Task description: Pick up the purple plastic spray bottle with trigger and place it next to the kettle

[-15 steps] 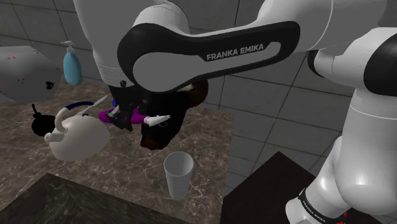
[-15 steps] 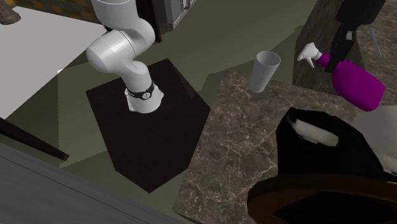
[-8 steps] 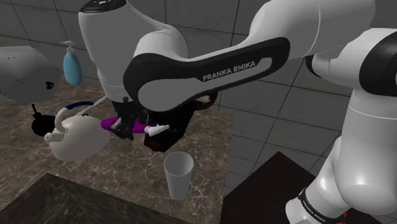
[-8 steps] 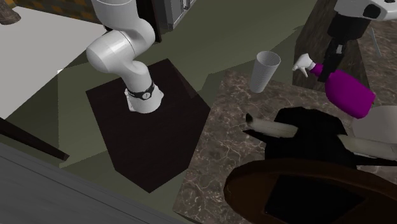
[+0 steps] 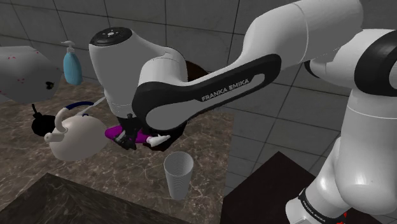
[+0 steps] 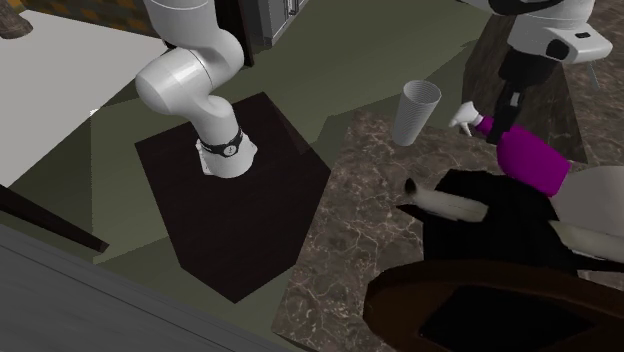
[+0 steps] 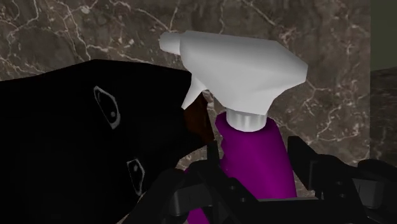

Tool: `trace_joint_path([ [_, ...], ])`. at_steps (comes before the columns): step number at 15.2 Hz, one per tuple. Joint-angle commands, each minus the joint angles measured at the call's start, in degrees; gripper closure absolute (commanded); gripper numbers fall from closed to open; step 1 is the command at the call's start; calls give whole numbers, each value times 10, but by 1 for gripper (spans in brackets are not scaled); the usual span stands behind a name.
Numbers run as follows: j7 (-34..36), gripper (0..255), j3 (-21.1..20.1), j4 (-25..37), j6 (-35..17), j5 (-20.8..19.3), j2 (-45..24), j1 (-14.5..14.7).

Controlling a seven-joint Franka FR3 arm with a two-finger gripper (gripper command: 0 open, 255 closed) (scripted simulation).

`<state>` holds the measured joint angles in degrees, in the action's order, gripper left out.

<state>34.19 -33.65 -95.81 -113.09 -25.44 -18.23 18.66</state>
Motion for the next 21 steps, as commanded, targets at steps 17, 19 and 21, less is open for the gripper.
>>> trace_joint_path([
  [17, 53, 255, 21, -68, -105, -52, -52, 9],
  [19, 59, 255, 24, -73, -115, -60, -60, 11],
  [21, 66, 255, 27, -77, -126, -67, -68, 13],
])
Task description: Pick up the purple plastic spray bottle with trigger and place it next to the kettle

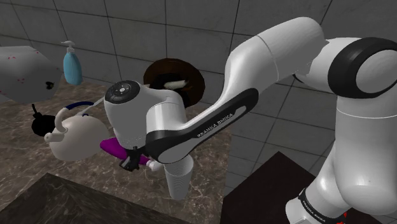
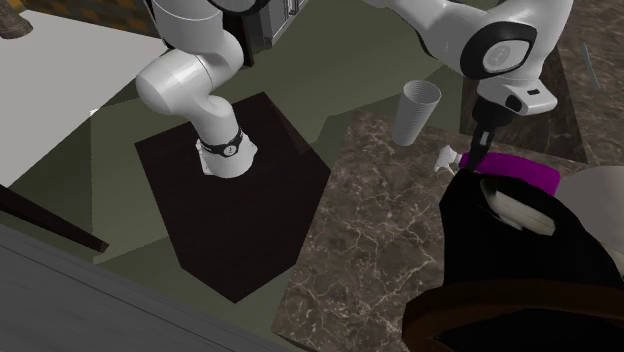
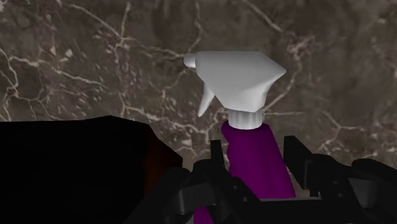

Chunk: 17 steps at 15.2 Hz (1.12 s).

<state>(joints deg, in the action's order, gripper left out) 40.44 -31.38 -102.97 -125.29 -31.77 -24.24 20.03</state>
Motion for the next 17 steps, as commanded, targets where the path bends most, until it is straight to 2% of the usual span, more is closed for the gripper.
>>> trace_joint_path([
  [1, 7, 255, 7, -8, -9, -8, -12, 0],
  [10, 12, 255, 9, -10, -16, -14, -18, 2],
  [11, 12, 0, 9, -8, -15, -14, -19, 3],
  [17, 7, 0, 3, -8, -3, -4, -6, 0],
])
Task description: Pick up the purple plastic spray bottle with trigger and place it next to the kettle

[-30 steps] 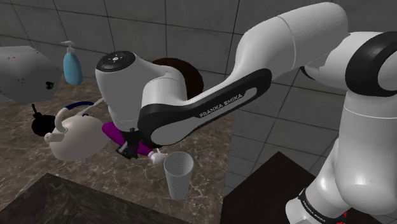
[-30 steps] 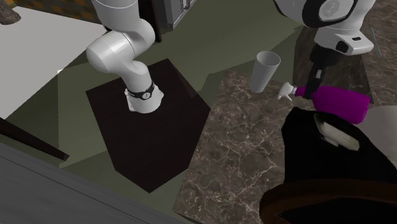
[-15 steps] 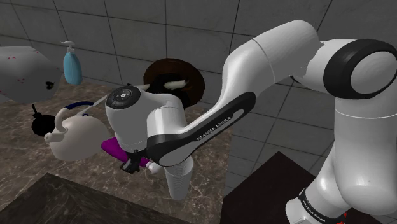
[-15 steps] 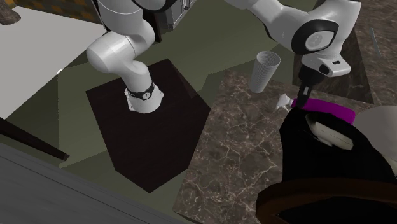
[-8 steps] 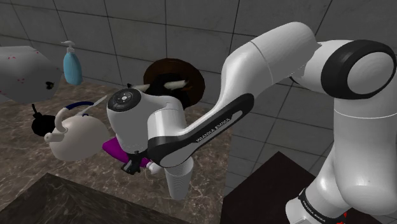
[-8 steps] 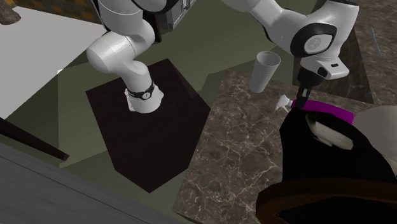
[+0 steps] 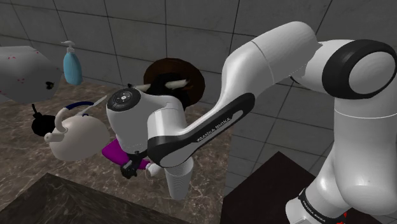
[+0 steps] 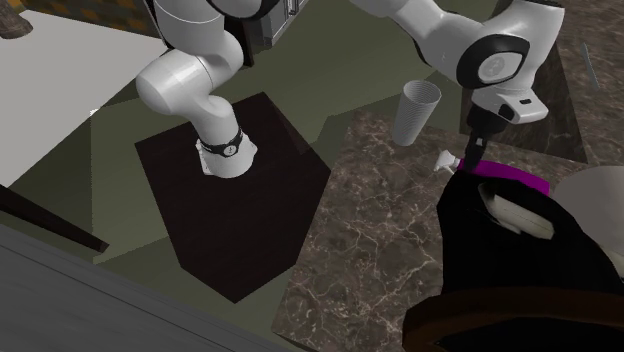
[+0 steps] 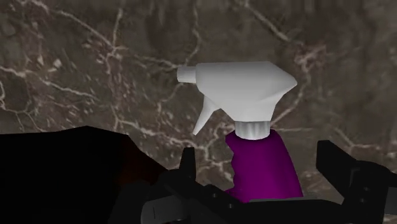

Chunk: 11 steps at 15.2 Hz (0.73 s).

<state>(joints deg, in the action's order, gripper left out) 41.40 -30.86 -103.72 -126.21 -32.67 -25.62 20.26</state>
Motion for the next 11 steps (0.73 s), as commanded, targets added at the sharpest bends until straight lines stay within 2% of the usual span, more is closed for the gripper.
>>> trace_joint_path([
  [1, -8, 0, -8, 2, 18, 14, 19, -4],
  [3, -18, 0, -17, 10, 41, 30, 38, -6],
  [11, -18, 0, -17, 10, 41, 30, 38, -6],
])
